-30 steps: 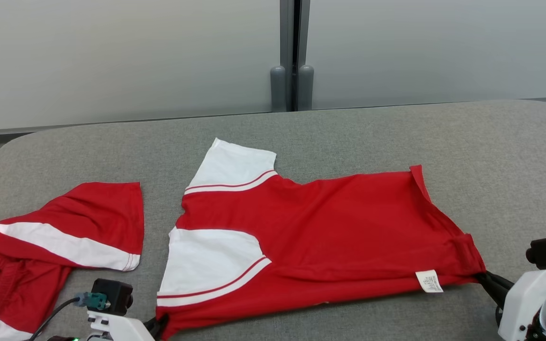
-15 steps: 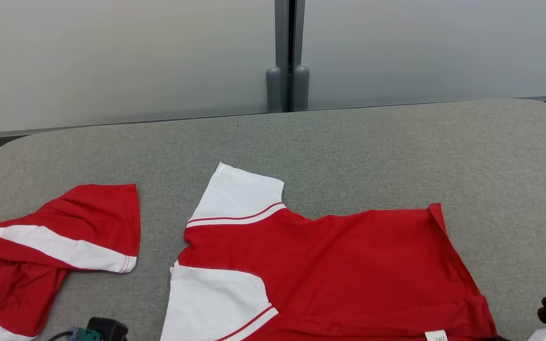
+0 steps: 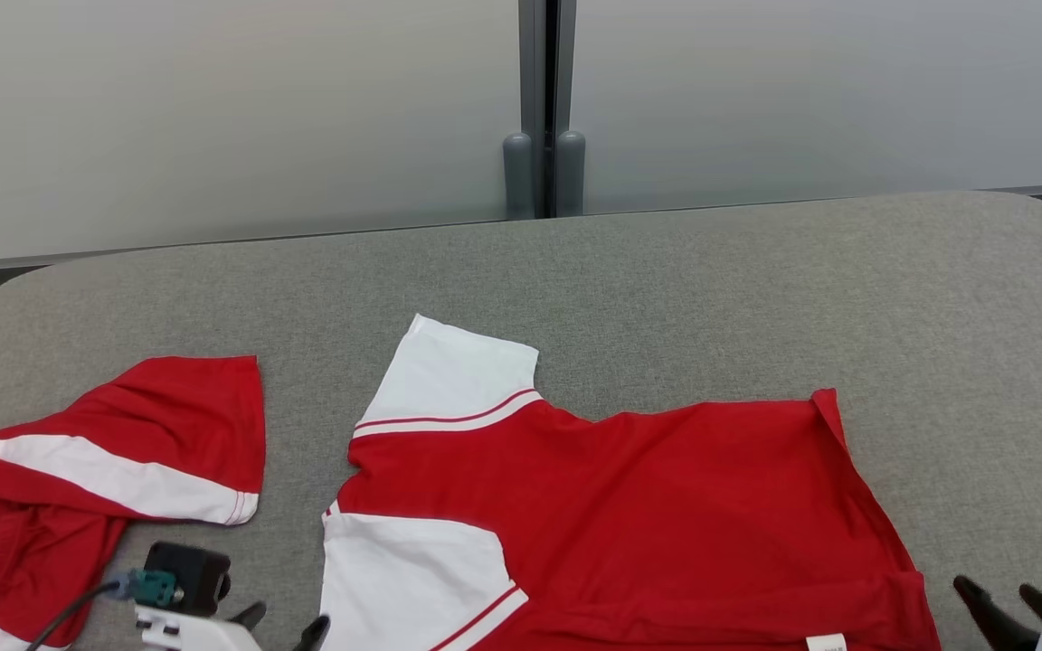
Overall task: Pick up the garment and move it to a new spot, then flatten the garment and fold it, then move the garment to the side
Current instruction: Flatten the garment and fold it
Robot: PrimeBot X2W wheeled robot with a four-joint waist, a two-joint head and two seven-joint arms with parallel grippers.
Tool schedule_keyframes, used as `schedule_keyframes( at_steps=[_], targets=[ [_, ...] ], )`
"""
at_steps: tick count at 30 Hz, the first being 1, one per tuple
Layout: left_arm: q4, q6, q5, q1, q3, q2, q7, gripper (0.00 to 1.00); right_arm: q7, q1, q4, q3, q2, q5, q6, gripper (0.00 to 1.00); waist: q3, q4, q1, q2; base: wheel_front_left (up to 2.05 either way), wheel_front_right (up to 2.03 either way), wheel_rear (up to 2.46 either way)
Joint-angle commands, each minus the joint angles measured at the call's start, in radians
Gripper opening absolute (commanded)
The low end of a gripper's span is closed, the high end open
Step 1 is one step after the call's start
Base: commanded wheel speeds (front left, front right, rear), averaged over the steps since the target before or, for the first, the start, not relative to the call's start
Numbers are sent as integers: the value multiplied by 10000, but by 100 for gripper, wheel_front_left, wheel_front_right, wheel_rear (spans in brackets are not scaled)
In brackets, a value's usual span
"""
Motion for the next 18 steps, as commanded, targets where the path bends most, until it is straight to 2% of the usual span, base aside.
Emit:
schedule_keyframes(
  at_steps=[1, 5, 9, 14, 18],
  targets=[
    [-67, -142, 109, -332, 97, -52, -122, 100, -48, -111, -254, -192, -5, -67, 2, 100, 19, 8, 0, -1, 0, 0, 0],
    [117, -722, 447, -1428, 209, -156, -145, 100, -373, -759, -779, -506, -116, -147, 2, 100, 217, 49, 0, -1, 0, 0, 0],
    [750, -1626, 337, -2839, 167, -474, 413, 100, -767, -1844, -569, -224, -234, -118, 2, 100, 581, 5, 0, -1, 0, 0, 0],
    [2157, -2828, 151, -4718, 31, -1015, 1334, 100, -1128, -3502, 353, 645, -263, -86, 2, 100, 1188, -139, 0, -1, 0, 0, 0],
    [3392, -3455, 320, -6113, -134, -1523, 1829, 100, -1240, -4682, 1529, 1410, -294, -58, 2, 100, 1703, -233, 0, -1, 0, 0, 0]
  ],
)
